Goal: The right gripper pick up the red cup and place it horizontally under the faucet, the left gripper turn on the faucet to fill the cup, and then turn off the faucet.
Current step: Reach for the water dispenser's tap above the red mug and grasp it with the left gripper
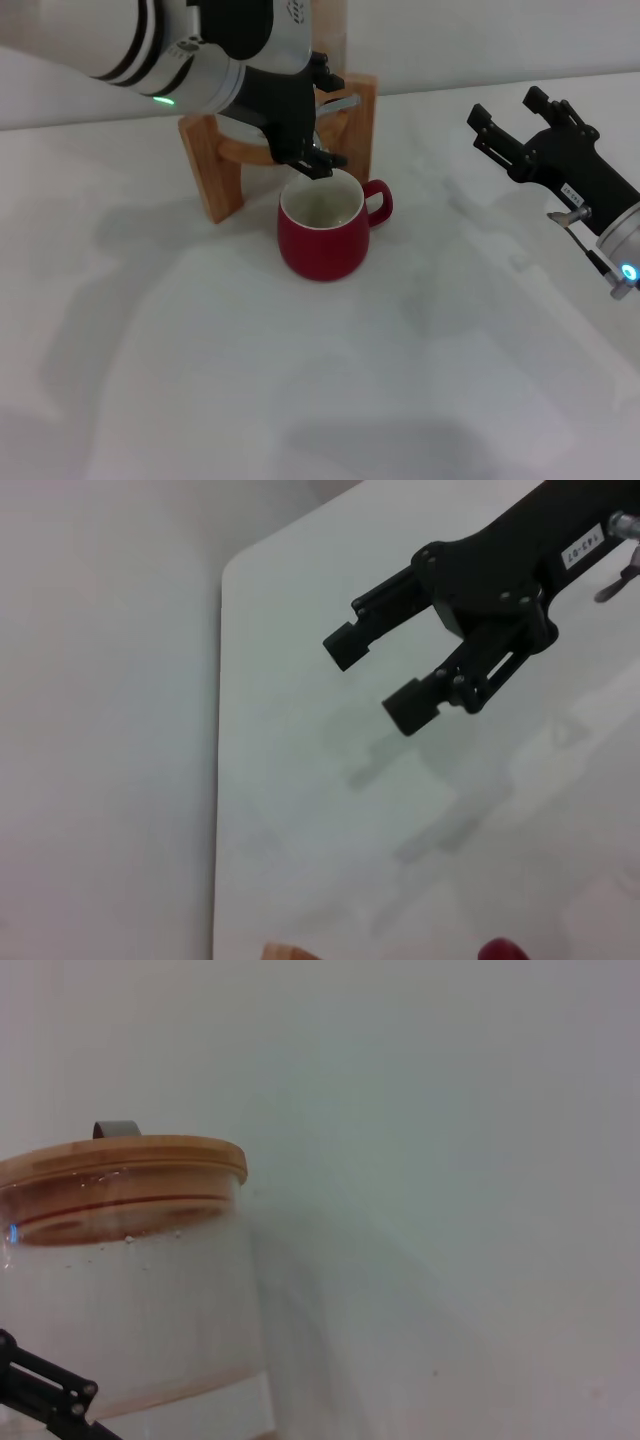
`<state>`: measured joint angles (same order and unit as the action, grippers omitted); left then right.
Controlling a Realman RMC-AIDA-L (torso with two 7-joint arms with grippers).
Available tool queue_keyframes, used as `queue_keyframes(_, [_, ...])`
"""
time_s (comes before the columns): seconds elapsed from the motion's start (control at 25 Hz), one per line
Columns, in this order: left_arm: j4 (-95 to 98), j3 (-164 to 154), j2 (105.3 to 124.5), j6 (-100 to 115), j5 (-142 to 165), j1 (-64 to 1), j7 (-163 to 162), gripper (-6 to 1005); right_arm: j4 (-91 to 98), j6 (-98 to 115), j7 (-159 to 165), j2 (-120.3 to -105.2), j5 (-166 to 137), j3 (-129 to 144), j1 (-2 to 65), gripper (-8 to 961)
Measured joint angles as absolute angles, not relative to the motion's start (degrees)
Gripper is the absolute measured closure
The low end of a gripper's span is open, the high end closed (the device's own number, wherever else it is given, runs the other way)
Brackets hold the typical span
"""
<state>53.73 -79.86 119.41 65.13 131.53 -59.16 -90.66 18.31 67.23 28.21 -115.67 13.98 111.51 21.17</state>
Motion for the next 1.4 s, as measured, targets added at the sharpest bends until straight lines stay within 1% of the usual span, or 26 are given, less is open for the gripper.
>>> queue_keyframes(1.4, [52.5, -81.4, 119.53, 63.5, 130.6, -59.5, -89.7, 172, 18.4, 67.2, 28.2, -115.66, 14.0, 111.9, 21.1, 81])
